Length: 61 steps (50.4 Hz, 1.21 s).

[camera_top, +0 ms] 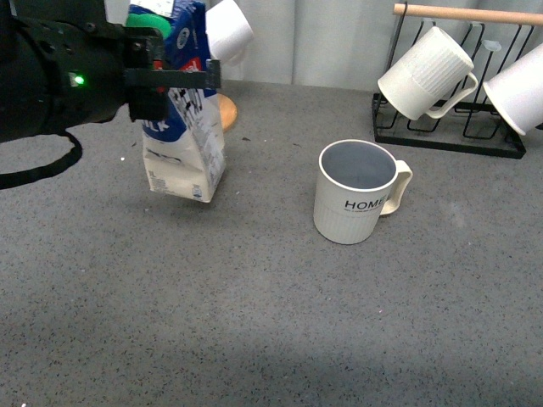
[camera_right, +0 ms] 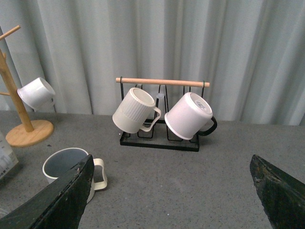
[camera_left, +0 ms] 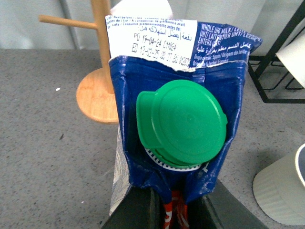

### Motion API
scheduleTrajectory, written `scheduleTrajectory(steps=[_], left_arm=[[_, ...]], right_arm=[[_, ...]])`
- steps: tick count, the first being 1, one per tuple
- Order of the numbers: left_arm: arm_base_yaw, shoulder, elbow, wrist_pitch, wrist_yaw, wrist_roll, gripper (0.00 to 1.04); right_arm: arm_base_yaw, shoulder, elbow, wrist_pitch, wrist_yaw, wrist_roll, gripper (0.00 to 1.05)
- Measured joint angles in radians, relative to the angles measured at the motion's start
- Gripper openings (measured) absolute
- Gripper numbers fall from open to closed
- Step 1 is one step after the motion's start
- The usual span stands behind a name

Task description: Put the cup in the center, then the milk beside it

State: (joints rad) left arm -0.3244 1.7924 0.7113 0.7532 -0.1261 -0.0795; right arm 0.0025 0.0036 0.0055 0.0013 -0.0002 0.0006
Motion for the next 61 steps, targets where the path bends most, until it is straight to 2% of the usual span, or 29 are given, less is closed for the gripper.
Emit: scheduleTrajectory(steps=[9,22,46,61], left_arm=[[-0.095,0.052,0.053,-0.003,-0.032,-0.020,0.10],[-0.171,0.062,0.069,-0.014,-0.060,-0.054,0.10],[-0.231,0.097,0.069,-0.014,-0.091,-0.083,0.09],[-0.236,0.103,0.069,-0.016,-0.104,-0.091,0.10]], right_arm=[[0.000,0.000,0.000,0.000,0.000,0.000,0.96],[0.000,0.000,0.000,0.000,0.000,0.000,0.96],[0.000,0.000,0.000,0.000,0.000,0.000,0.96],[0.000,0.000,0.000,0.000,0.000,0.000,0.96]])
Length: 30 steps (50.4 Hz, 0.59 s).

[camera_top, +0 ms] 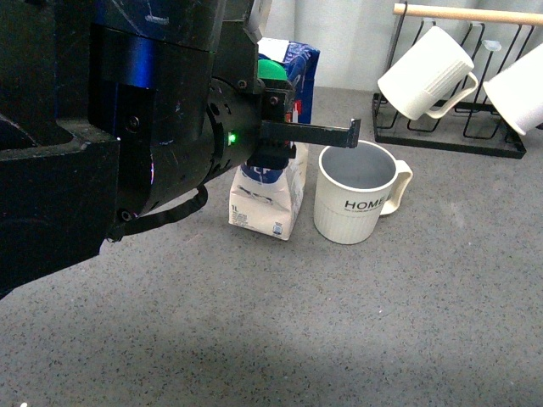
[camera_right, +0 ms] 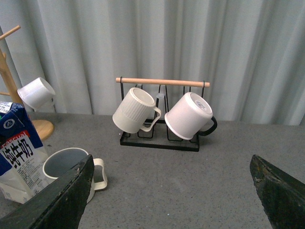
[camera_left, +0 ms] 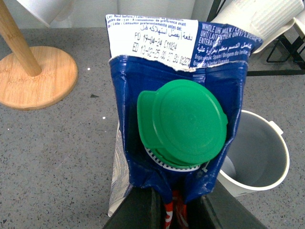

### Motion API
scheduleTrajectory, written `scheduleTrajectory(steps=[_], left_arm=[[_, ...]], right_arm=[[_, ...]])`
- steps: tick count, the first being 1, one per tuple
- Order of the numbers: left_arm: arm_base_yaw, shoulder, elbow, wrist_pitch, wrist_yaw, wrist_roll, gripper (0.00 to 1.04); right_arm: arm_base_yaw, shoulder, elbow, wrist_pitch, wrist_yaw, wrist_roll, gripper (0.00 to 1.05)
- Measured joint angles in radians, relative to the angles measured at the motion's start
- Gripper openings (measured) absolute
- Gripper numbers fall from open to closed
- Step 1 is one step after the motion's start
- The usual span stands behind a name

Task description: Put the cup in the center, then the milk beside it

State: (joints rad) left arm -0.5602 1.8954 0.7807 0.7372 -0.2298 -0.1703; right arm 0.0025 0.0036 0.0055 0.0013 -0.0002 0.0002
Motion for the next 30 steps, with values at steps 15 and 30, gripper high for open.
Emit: scheduleTrajectory(steps=[15,30], left_arm=[[-0.005,-0.035,-0.005,-0.011,-0.010,-0.024,0.60],[-0.013,-0.174,-0.041,-0.044,-0.034,-0.060,0.98]], right_arm=[[0.000,0.000,0.000,0.000,0.000,0.000,0.96],[0.000,0.000,0.000,0.000,0.000,0.000,0.96]])
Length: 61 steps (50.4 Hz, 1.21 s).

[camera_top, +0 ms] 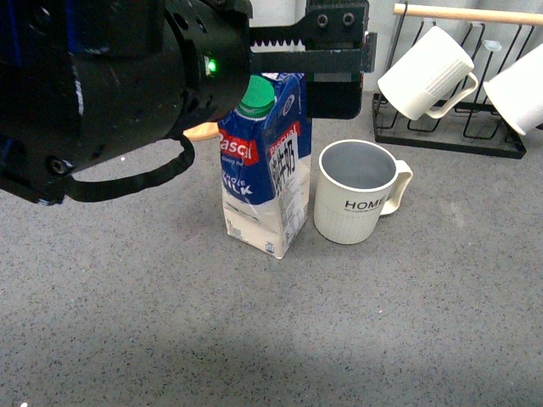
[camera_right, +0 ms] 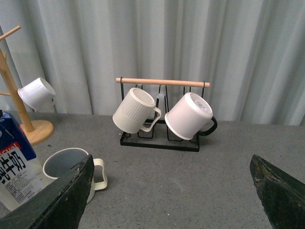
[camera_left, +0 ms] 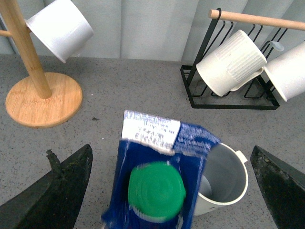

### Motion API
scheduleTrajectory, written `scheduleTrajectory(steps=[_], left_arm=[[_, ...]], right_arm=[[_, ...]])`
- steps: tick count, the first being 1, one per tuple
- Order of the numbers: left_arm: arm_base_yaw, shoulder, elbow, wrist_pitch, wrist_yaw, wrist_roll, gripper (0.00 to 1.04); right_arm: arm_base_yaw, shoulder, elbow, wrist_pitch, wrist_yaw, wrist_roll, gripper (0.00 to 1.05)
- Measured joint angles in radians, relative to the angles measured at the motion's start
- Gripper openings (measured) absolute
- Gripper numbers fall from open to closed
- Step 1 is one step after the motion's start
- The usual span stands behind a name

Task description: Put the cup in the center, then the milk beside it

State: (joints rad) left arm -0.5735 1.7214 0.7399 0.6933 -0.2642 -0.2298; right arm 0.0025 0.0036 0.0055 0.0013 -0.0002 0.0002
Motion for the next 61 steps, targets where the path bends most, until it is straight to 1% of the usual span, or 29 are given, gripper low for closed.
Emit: scheduleTrajectory(steps=[8,15,16,18,20,22,23,25,29,30,36,37,39,45,49,61], left_arm=[[0.006,-0.078,-0.039,-0.003,-0.027,-0.014,0.98],[0.028,-0.114,-0.064,-0.006,-0.087,-0.002,0.98],[0.028,-0.111,-0.072,0.022,-0.118,0.020,0.96],[0.038,-0.109,-0.113,0.143,-0.191,0.074,0.89],[0.052,-0.115,-0.160,0.241,-0.210,0.115,0.82],[0.075,-0.142,-0.223,0.327,-0.202,0.152,0.75],[0.081,-0.151,-0.236,0.340,-0.198,0.158,0.73],[0.108,-0.190,-0.284,0.366,-0.182,0.176,0.66],[0.155,-0.266,-0.357,0.375,-0.143,0.196,0.53],[0.161,-0.276,-0.367,0.375,-0.138,0.197,0.51],[0.223,-0.375,-0.461,0.366,-0.076,0.211,0.32],[0.229,-0.383,-0.468,0.364,-0.071,0.211,0.30],[0.251,-0.417,-0.495,0.355,-0.053,0.212,0.23],[0.301,-0.458,-0.573,0.395,-0.002,0.215,0.03],[0.337,-0.527,-0.617,0.359,0.041,0.221,0.04],[0.407,-0.703,-0.674,0.245,0.101,0.222,0.04]], right_arm=[[0.000,0.000,0.000,0.000,0.000,0.000,0.96],[0.000,0.000,0.000,0.000,0.000,0.000,0.96],[0.000,0.000,0.000,0.000,0.000,0.000,0.96],[0.000,0.000,0.000,0.000,0.000,0.000,0.96],[0.000,0.000,0.000,0.000,-0.002,0.000,0.96],[0.000,0.000,0.000,0.000,-0.001,0.000,0.96],[0.000,0.000,0.000,0.000,-0.001,0.000,0.96],[0.000,0.000,0.000,0.000,0.001,0.000,0.96],[0.000,0.000,0.000,0.000,0.001,0.000,0.96],[0.000,0.000,0.000,0.000,0.001,0.000,0.96],[0.000,0.000,0.000,0.000,-0.002,0.000,0.96],[0.000,0.000,0.000,0.000,-0.002,0.000,0.96],[0.000,0.000,0.000,0.000,-0.002,0.000,0.96],[0.000,0.000,0.000,0.000,-0.001,0.000,0.96],[0.000,0.000,0.000,0.000,0.000,0.000,0.96],[0.000,0.000,0.000,0.000,-0.001,0.000,0.96]])
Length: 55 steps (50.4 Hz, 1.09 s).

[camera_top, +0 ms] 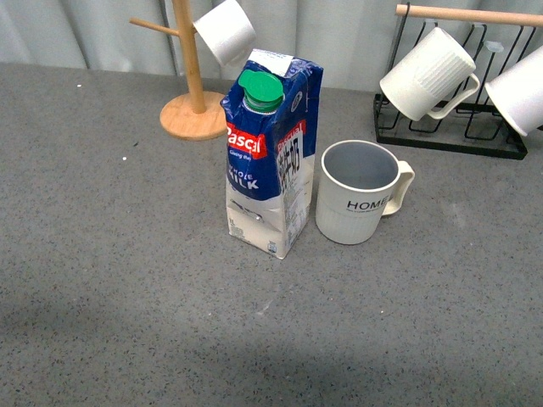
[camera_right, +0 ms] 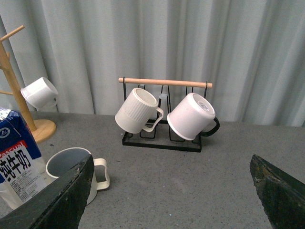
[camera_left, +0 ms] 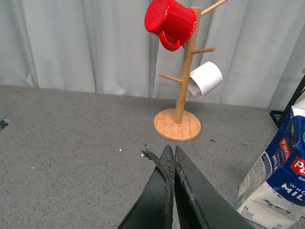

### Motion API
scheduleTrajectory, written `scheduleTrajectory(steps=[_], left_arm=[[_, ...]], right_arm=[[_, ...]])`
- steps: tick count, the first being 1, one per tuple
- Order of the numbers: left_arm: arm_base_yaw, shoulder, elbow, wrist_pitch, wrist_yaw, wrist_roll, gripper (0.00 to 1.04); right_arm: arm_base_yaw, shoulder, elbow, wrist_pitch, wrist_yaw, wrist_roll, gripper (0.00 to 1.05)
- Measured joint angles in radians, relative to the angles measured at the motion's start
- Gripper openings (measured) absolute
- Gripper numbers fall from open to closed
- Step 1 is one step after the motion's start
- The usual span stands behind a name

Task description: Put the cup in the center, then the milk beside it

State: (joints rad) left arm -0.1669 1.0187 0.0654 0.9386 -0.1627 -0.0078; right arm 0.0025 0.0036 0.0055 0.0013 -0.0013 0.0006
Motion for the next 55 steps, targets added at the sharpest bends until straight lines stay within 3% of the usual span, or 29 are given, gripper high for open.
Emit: scheduleTrajectory(steps=[16,19,23,55], left_arm=[[0.067,-0.245,-0.045,-0.196,0.067,0.000,0.04],[0.138,-0.319,-0.045,-0.262,0.150,0.001,0.04],[0.161,-0.367,-0.045,-0.303,0.151,0.000,0.04],[0.164,-0.676,-0.046,-0.593,0.163,0.000,0.04]], right_arm=[[0.000,0.000,0.000,0.000,0.000,0.000,0.96],[0.000,0.000,0.000,0.000,0.000,0.000,0.96],[0.000,0.000,0.000,0.000,0.000,0.000,0.96],[0.000,0.000,0.000,0.000,0.000,0.000,0.96]])
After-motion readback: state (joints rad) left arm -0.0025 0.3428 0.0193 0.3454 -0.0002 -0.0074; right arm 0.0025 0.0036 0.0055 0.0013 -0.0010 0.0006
